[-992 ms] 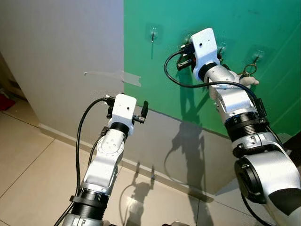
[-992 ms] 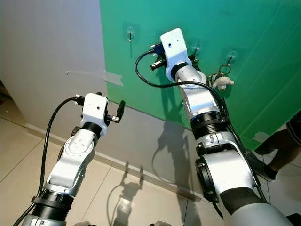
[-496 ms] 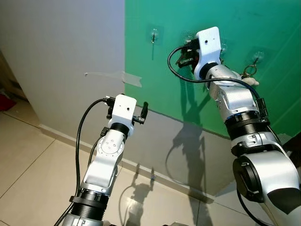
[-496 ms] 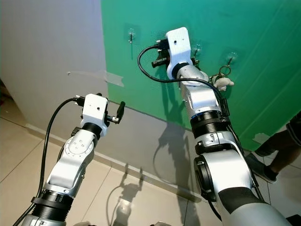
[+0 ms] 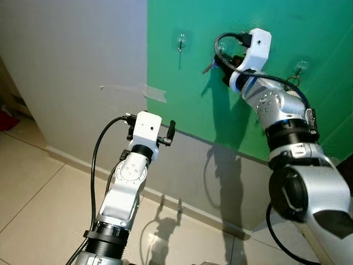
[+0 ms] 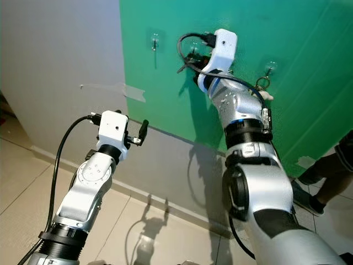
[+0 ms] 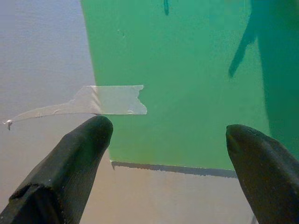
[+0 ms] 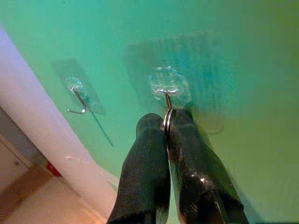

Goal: Hang keys on a hook

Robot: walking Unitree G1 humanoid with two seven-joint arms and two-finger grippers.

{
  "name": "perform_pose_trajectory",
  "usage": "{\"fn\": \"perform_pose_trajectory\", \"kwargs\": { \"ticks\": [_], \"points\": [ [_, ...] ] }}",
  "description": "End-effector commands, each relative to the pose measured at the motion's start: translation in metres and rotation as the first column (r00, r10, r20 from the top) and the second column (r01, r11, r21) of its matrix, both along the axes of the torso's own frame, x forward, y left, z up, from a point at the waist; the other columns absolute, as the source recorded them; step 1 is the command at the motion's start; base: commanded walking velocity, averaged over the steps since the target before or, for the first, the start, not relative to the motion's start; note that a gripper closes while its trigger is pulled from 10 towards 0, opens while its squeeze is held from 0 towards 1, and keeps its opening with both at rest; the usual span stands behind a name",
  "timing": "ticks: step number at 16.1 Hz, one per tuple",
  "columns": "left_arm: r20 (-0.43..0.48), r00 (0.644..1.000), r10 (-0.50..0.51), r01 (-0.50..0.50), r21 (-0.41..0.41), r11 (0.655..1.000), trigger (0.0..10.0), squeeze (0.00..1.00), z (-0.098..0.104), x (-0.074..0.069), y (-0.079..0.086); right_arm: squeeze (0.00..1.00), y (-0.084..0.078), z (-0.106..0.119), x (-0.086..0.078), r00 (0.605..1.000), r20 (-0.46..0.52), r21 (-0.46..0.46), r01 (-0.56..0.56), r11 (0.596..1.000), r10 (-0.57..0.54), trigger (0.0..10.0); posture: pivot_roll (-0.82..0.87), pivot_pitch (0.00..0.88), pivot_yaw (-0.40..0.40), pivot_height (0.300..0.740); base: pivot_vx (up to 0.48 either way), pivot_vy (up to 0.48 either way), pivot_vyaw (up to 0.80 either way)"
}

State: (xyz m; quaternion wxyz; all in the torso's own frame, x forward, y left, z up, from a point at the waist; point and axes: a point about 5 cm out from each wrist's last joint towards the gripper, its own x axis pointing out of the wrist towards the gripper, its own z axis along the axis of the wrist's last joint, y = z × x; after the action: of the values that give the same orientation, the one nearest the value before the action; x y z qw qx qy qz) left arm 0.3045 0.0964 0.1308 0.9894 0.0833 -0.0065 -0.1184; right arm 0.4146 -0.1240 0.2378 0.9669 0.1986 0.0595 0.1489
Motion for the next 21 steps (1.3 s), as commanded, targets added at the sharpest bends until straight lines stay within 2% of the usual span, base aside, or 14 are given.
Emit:
{"fn": "perform_pose_trajectory", "kwargs": {
  "ticks": [1,2,3,4,8,9,11,14,19,21],
  "points": [
    [0.001,1.000,-0.010,0.010,-0.006,1.000,10.0,0.00,0.002,-0.002,-0.004,0.00,-0.009,-0.039,-0.004,0.981,-0.191,0.017,0.045,0.999,-0.041,10.0,0.06,0.000,-0.105,0.740,0.000,0.000,0.00],
    [-0.001,1.000,-0.004,0.004,-0.007,1.000,10.0,0.00,0.002,-0.002,-0.003,0.00,-0.012,-0.046,-0.005,0.967,-0.243,0.070,0.091,0.993,-0.072,10.0,0.06,0.000,-0.109,0.740,0.000,0.000,0.00],
    [-0.001,1.000,-0.003,0.003,-0.007,1.000,10.0,0.00,0.002,-0.003,-0.003,0.00,-0.010,-0.048,-0.005,0.966,-0.252,0.086,0.086,0.993,-0.062,10.0,0.07,0.000,-0.110,0.740,0.000,0.000,0.00],
    [-0.008,1.000,0.003,-0.003,-0.011,1.000,10.0,0.00,0.001,-0.004,-0.002,0.00,-0.006,-0.060,-0.008,0.949,-0.310,0.186,0.109,0.976,-0.046,10.0,0.07,0.000,-0.113,0.740,0.000,0.000,0.00],
    [-0.020,1.000,0.007,-0.007,-0.009,1.000,10.0,0.00,0.000,-0.005,0.001,0.00,0.006,-0.082,-0.013,0.923,-0.380,0.223,0.148,0.964,-0.054,10.0,0.08,0.000,-0.107,0.740,0.000,0.000,0.00],
    [-0.024,1.000,0.005,-0.005,-0.009,1.000,10.0,0.00,0.000,-0.006,0.001,0.00,0.009,-0.083,-0.013,0.923,-0.380,0.214,0.146,0.966,-0.055,10.0,0.09,0.000,-0.106,0.740,0.000,0.000,0.00],
    [-0.029,1.000,0.004,-0.005,-0.004,1.000,10.0,0.00,-0.001,-0.007,0.001,0.00,0.012,-0.082,-0.012,0.943,-0.323,0.111,0.124,0.986,-0.082,10.0,0.09,0.000,-0.105,0.740,0.000,0.000,0.00],
    [-0.033,0.999,0.005,-0.005,-0.004,1.000,10.0,0.00,-0.001,-0.008,0.000,0.00,0.014,-0.081,-0.011,0.952,-0.288,0.026,0.112,0.993,-0.100,10.0,0.08,0.000,-0.105,0.740,0.000,0.000,0.00],
    [-0.036,0.999,0.008,-0.008,-0.006,1.000,10.0,0.00,-0.001,-0.007,-0.002,0.00,0.014,-0.080,-0.010,0.964,-0.250,-0.044,0.087,0.995,-0.095,10.0,0.08,0.000,-0.112,0.740,0.000,0.000,0.00],
    [-0.037,0.999,0.009,-0.009,-0.008,1.000,10.0,0.00,-0.001,-0.007,-0.003,0.00,0.014,-0.074,-0.008,0.982,-0.167,-0.129,0.070,0.989,-0.091,10.0,0.08,0.000,-0.114,0.740,0.000,0.000,0.00]
  ]
}}
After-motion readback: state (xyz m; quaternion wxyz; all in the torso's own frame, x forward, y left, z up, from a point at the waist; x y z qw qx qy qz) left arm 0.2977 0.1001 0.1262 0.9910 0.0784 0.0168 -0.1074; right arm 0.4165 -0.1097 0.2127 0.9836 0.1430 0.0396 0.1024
